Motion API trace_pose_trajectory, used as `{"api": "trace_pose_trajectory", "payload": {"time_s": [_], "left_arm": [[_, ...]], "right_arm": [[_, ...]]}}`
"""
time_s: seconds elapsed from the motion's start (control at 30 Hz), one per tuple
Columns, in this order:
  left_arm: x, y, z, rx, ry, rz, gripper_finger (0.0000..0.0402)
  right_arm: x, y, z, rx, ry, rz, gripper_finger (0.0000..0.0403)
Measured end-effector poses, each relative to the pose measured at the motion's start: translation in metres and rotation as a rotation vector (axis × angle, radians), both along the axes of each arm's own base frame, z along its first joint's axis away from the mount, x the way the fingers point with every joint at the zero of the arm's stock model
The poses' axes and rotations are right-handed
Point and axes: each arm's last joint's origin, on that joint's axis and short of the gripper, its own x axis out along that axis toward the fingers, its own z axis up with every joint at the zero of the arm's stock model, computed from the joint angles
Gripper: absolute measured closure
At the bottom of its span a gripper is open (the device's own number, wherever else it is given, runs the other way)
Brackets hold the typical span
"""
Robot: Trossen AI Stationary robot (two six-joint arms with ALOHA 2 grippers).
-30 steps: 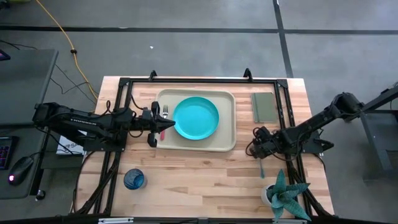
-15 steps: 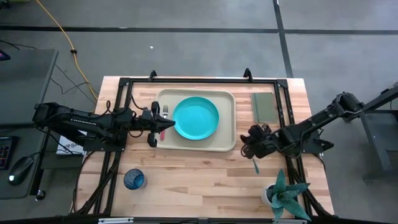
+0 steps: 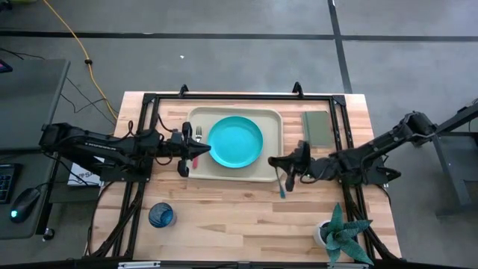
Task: Pick and place plate/cup/fork/spoon on tray
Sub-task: Put the blue spoon to the left of the pink fork on the light brown tray
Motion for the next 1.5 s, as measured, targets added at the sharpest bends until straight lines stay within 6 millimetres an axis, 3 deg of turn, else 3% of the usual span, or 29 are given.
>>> {"api": "trace_pose_trajectory", "payload": {"time_s": [0.23,0.53,0.7,0.87,1.23,1.37,1.5], "left_arm": [[0.009,0.002,-0.012,-0.043,0.061,0.032,0.0366],[0.033,0.003,-0.024,-0.096,-0.011,-0.016,0.0233],[0.048,0.005,-0.034,-0.117,0.012,-0.017,0.0182],[0.069,0.003,-0.029,-0.126,0.022,-0.141,0.0160],[0.078,0.002,-0.030,-0.136,0.042,-0.195,0.0170],[0.078,0.002,-0.030,-0.160,0.039,-0.191,0.0231],[0.078,0.003,-0.029,-0.178,0.035,-0.159,0.0332]], "right_arm": [[0.027,-0.011,0.010,-0.103,-0.173,0.068,0.0402],[0.075,-0.036,0.003,-0.178,-0.460,0.166,0.0403],[0.109,-0.045,0.000,-0.189,-0.472,0.174,0.0403],[0.137,-0.048,0.005,-0.196,-0.484,0.190,0.0403],[0.143,-0.044,0.010,-0.222,-0.469,0.210,0.0403],[0.142,-0.042,0.013,-0.238,-0.499,0.207,0.0403],[0.142,-0.042,0.013,-0.254,-0.494,0.195,0.0403]]}}
